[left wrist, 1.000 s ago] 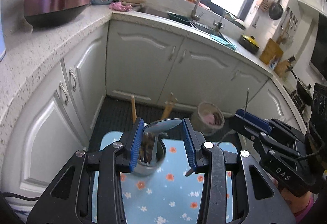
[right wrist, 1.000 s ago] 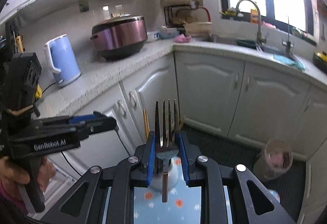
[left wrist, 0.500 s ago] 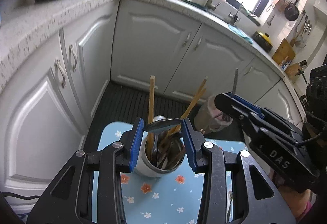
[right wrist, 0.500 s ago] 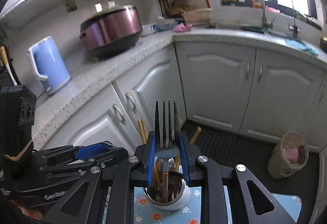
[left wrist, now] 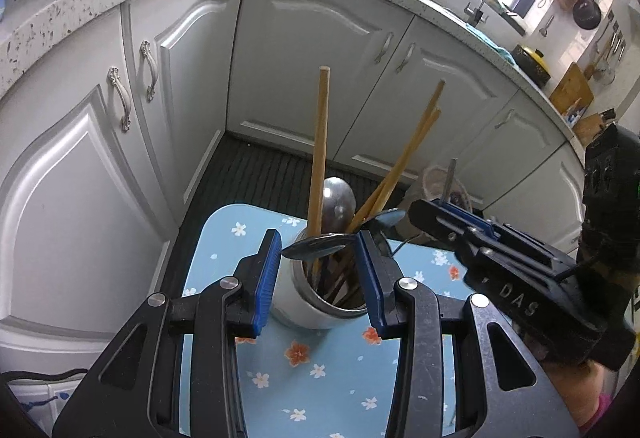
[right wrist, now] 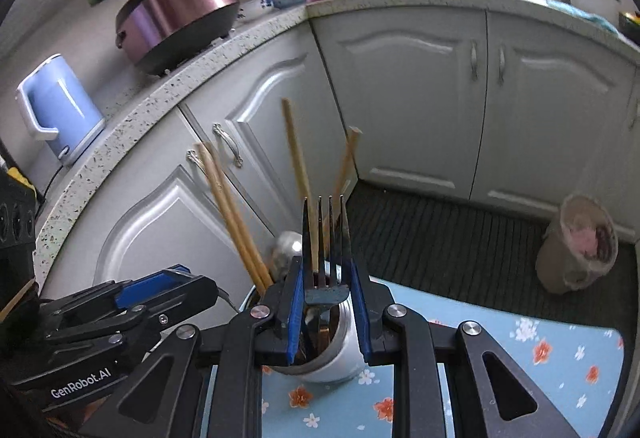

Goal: Organize utensils
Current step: 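Open both tools and withdraw them from the jar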

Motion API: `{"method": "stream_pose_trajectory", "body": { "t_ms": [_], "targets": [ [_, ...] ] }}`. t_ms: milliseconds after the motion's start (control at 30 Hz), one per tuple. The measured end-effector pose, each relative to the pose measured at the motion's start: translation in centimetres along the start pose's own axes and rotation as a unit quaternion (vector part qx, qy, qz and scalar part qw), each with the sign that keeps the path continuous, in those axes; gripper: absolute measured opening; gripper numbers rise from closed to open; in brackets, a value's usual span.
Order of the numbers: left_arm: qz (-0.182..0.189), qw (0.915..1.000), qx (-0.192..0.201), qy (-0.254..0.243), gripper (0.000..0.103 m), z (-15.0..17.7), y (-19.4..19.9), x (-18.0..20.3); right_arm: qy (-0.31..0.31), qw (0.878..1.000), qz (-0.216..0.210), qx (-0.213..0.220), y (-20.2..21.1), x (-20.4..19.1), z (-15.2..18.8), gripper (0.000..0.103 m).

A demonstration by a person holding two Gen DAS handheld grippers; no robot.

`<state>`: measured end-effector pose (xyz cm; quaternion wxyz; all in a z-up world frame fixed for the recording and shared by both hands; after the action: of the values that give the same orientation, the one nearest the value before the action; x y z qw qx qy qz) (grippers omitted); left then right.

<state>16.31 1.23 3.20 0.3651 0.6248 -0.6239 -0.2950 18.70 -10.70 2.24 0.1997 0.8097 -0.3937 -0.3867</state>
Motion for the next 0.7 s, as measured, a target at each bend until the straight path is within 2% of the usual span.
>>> {"method": "stream_pose_trajectory", "body": {
  "t_ms": [67,133,200,267,300,533,700],
  "targets": [
    [-0.008,1.0000,0.004,-0.004,0.039,0.2,-0.1,0.0,-0.013,1.000,-0.001,0.000,0.2,0.5,0.2,0.021],
    [-0.012,0.9999,0.005,-0.005,0.046,0.3,-0.1,0.0,-0.016,1.000,-0.004,0.000,0.6,0.8,0.4,0.022],
    [-0.015,0.9998,0.009,-0.004,0.056,0.3,0.0,-0.1,-0.019,1.000,-0.006,0.001,1.1,0.8,0.5,0.026],
    [-0.019,0.9997,0.014,-0.004,0.059,0.4,0.3,-0.2,-0.020,1.000,-0.009,0.006,1.8,0.7,0.7,0.035],
    [-0.021,0.9996,0.016,-0.006,0.060,0.4,0.5,-0.2,-0.020,1.000,-0.011,0.007,2.1,0.6,0.7,0.036],
    [-0.026,0.9989,0.034,-0.017,0.063,1.4,2.5,0.4,-0.034,0.999,-0.016,0.004,5.8,1.2,2.9,0.042],
    [-0.003,0.9990,0.033,-0.030,0.065,3.2,4.0,2.5,-0.044,0.999,0.014,-0.007,10.3,3.9,6.2,0.043]
  ]
}}
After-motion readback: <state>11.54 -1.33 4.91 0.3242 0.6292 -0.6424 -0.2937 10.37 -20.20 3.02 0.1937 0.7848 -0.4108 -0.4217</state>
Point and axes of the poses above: each gripper's, at about its wrist camera, not at the fingertips, and y roughly against the way its jaws point, x to its right, z to its underside, the point moved 8 cm from there along -y, roughly the way its jaws point, and after that the axes turned 15 degrees about -z, right-handed, at the moved point
